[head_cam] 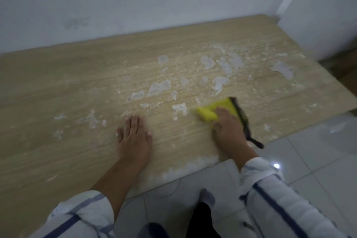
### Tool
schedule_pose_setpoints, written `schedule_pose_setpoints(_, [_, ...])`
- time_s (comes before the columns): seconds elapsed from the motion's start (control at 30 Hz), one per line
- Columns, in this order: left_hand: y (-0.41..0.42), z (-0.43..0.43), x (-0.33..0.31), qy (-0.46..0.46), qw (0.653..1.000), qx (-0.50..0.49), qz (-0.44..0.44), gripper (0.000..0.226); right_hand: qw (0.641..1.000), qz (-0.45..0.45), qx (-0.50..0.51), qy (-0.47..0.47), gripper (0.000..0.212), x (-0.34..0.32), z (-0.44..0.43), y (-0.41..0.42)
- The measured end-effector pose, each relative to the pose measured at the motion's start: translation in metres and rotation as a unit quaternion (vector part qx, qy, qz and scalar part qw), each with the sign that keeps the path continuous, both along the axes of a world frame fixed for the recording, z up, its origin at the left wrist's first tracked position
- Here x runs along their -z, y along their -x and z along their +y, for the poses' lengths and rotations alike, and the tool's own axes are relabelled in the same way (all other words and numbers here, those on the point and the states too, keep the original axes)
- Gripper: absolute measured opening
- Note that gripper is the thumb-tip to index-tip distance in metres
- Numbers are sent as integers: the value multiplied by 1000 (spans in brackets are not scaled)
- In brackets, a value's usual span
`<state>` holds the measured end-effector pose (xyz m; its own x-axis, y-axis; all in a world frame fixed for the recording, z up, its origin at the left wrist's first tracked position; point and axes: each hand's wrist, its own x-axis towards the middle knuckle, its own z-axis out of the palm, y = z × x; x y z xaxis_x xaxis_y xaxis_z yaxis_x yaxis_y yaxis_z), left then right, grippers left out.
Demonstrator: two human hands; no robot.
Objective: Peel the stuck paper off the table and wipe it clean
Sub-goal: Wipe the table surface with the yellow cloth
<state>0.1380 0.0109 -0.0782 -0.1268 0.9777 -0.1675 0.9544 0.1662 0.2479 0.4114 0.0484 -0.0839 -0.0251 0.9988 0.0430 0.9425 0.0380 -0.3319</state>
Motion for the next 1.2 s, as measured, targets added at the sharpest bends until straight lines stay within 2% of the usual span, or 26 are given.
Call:
schedule_pose_setpoints(0.1, [-39, 19, 1, -1, 1000, 14, -8, 58, 983, 40, 178, 29, 48, -23, 31, -62])
schedule_pose_setpoints(0.13, [-53, 25, 1, -3, 1000, 17, -10, 58, 980, 45, 193, 28, 48, -29, 39, -54])
schedule_pose_setpoints(0.17, [-66, 31, 1, -6, 1000, 18, -13, 57, 985, 41, 163, 28, 50, -33, 45, -37])
schedule_pose_setpoints(0.23, [-90, 44, 2, -6, 1000, 19, -18, 58, 997, 53, 11, 46, 55, -23, 45, 12])
schedule_pose_setpoints(0.3, [-108, 57, 2, -3, 999, 16, -30, 60, 984, 66, -151, 70, 50, -3, 33, 36])
schedule_pose_setpoints(0.37, [-120, 66, 2, -6, 999, 5, -34, 60, 979, 63, -189, 35, 47, 10, 37, 7])
schedule_pose_setpoints(0.47, [-137, 76, 2, -17, 1000, -9, -11, 57, 996, 43, -72, -4, 51, 12, 64, -81])
schedule_pose_setpoints(0.53, [-148, 82, 2, -15, 1000, -16, -8, 57, 998, 37, 41, 27, 49, 2, 86, -145])
schedule_pose_setpoints(0.63, [-170, 90, 4, -17, 1000, -20, -11, 57, 984, 59, 163, 41, 47, -29, 107, -159])
schedule_pose_setpoints(0.67, [-177, 92, 5, -19, 1000, -19, -13, 56, 987, 50, 143, 50, 45, -35, 107, -139])
schedule_pose_setpoints(0.73, [-188, 96, 6, -18, 1000, -14, -13, 61, 998, 34, -7, 49, 47, -27, 91, -87])
schedule_pose_setpoints(0.77, [-191, 98, 7, -12, 1000, -10, -11, 67, 994, 47, -87, 46, 50, -16, 77, -65])
schedule_pose_setpoints(0.83, [-193, 100, 8, 0, 1000, -10, -2, 70, 984, 46, -163, 57, 53, 4, 59, -65])
schedule_pose_setpoints(0.93, [-195, 102, 9, -13, 1000, -22, 3, 59, 995, 24, -99, 8, 51, 14, 65, -136])
schedule_pose_setpoints(1.0, [-196, 103, 8, -13, 1000, -24, 8, 58, 999, 33, 29, -17, 47, 8, 79, -202])
schedule_pose_setpoints(1.07, [-196, 104, 8, -12, 999, -25, 15, 58, 988, 56, 141, 14, 47, -5, 94, -255])
schedule_pose_setpoints(1.13, [-197, 106, 8, -10, 999, -27, 17, 58, 970, 108, 219, 8, 47, -15, 108, -261])
schedule_pose_setpoints(1.2, [-198, 110, 9, -12, 999, -28, 17, 58, 976, 114, 185, 17, 45, -24, 114, -215])
